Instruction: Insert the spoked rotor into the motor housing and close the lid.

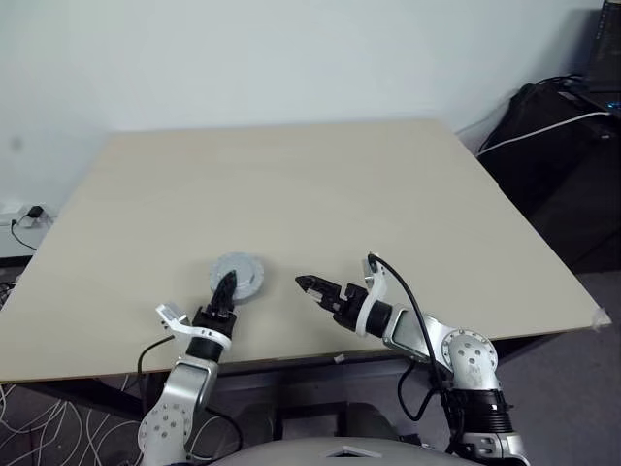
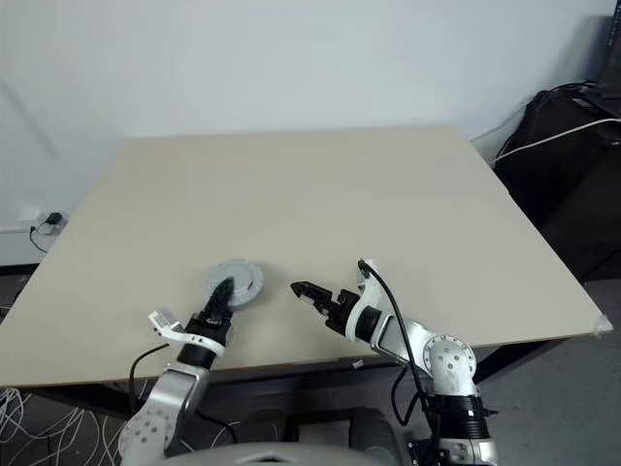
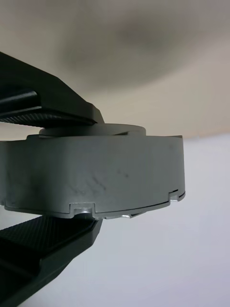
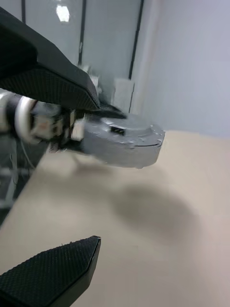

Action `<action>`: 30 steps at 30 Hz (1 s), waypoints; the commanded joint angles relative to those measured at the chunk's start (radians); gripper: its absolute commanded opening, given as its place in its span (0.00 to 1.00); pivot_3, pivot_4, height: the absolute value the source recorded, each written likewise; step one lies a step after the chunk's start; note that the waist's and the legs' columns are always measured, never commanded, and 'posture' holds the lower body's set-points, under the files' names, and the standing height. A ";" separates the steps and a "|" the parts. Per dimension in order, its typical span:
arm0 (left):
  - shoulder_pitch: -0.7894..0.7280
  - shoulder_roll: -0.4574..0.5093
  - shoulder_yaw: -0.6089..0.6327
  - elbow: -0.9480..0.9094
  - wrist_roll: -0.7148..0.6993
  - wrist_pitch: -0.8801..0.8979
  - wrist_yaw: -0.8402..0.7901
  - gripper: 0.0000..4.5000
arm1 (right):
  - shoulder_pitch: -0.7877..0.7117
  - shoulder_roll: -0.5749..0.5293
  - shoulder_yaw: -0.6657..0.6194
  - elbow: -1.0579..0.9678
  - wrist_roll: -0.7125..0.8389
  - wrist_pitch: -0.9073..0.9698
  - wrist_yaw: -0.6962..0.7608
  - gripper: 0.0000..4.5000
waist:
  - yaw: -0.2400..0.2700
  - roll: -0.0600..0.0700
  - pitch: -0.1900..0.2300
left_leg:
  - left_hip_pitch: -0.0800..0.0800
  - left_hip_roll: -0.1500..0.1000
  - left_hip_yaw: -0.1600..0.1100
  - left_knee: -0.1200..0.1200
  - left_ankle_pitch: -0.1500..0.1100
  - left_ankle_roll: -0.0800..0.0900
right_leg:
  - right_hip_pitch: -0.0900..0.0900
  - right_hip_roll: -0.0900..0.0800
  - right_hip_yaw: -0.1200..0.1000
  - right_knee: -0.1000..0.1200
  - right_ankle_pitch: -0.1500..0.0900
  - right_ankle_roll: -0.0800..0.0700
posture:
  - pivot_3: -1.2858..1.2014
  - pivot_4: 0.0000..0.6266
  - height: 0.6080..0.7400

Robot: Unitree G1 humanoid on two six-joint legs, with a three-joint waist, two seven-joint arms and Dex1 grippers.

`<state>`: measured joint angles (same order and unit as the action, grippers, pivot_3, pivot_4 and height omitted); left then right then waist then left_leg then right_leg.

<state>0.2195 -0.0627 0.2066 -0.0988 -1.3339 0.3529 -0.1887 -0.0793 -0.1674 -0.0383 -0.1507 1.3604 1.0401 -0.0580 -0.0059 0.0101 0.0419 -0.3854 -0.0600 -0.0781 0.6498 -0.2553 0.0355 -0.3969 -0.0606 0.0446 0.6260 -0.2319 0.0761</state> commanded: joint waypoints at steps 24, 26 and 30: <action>-0.460 -0.043 0.224 0.412 0.065 -0.250 0.112 0.48 | 0.014 0.012 0.020 -0.068 -0.251 -0.020 0.187 1.00 | 0.005 -0.015 -0.005 | 0.003 -0.001 0.002 0.003 0.000 0.002 | 0.004 0.002 0.002 0.000 0.005 -0.001 | 0.52 0.00 1.00; -0.503 -0.029 0.240 0.472 0.091 -0.245 0.101 0.48 | 0.015 0.016 0.019 -0.070 -0.258 -0.019 0.191 1.00 | 0.008 -0.016 -0.005 | 0.003 -0.001 0.002 0.004 0.000 0.002 | 0.005 0.002 0.002 0.000 0.006 0.000 | 0.52 0.00 1.00; -0.560 -0.028 0.281 0.547 0.126 -0.253 0.095 0.48 | 0.024 0.023 0.012 -0.076 -0.266 -0.021 0.194 1.00 | 0.006 -0.016 -0.005 | 0.003 -0.002 0.002 0.005 0.000 0.002 | 0.005 0.002 0.003 0.000 0.006 0.001 | 0.52 0.00 1.00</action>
<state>-0.2937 -0.0884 0.4699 0.4611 -1.2235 0.1069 -0.0650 -0.0511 -0.1499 -0.0121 -0.1832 1.0897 1.0305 0.1261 0.0000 -0.0060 0.0366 -0.3825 -0.0615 -0.0763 0.6544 -0.2556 0.0374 -0.3922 -0.0587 0.0477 0.6259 -0.2246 0.0783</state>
